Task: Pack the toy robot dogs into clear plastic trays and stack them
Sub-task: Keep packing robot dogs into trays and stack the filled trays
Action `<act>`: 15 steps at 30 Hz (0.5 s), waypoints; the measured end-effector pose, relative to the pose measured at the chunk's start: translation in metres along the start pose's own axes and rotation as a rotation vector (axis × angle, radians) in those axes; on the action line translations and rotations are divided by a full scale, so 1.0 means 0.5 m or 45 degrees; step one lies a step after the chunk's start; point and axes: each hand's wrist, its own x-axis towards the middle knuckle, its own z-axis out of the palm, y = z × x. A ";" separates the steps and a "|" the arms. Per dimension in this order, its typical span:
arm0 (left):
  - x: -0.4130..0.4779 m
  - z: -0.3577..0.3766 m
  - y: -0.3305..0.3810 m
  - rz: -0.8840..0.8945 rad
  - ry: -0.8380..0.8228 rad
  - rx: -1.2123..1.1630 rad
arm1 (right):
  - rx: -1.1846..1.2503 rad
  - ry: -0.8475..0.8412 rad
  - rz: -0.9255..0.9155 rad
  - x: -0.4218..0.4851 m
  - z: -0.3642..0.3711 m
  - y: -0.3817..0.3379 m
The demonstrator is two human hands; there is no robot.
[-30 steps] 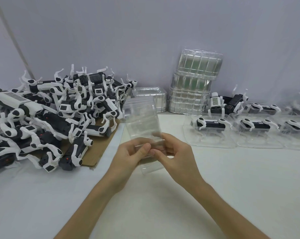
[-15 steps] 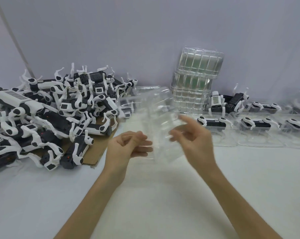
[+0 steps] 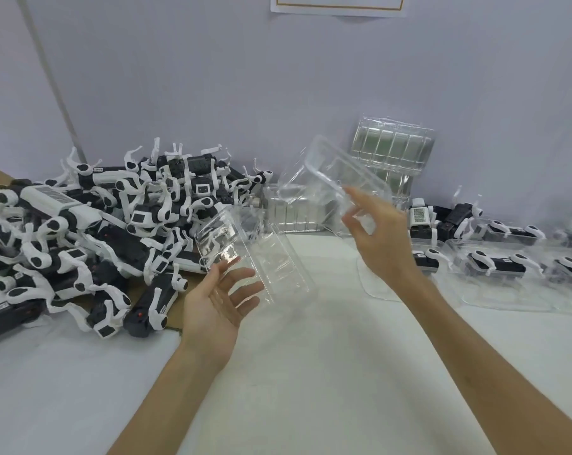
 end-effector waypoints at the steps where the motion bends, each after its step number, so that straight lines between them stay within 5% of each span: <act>1: 0.001 0.000 0.000 0.003 -0.005 -0.009 | -0.046 -0.078 0.020 0.016 0.016 0.011; 8: 0.012 0.004 -0.007 0.031 0.030 -0.006 | -0.604 -0.688 0.244 0.034 0.089 0.059; 11: 0.013 0.005 -0.012 0.079 0.043 0.039 | 0.124 -0.369 0.361 -0.003 0.083 -0.014; 13: 0.009 0.006 -0.018 0.115 0.047 0.116 | 0.611 -0.416 0.442 -0.041 0.063 -0.087; 15: 0.002 0.010 -0.024 0.138 0.028 0.185 | 0.665 -0.541 0.425 -0.096 0.051 -0.139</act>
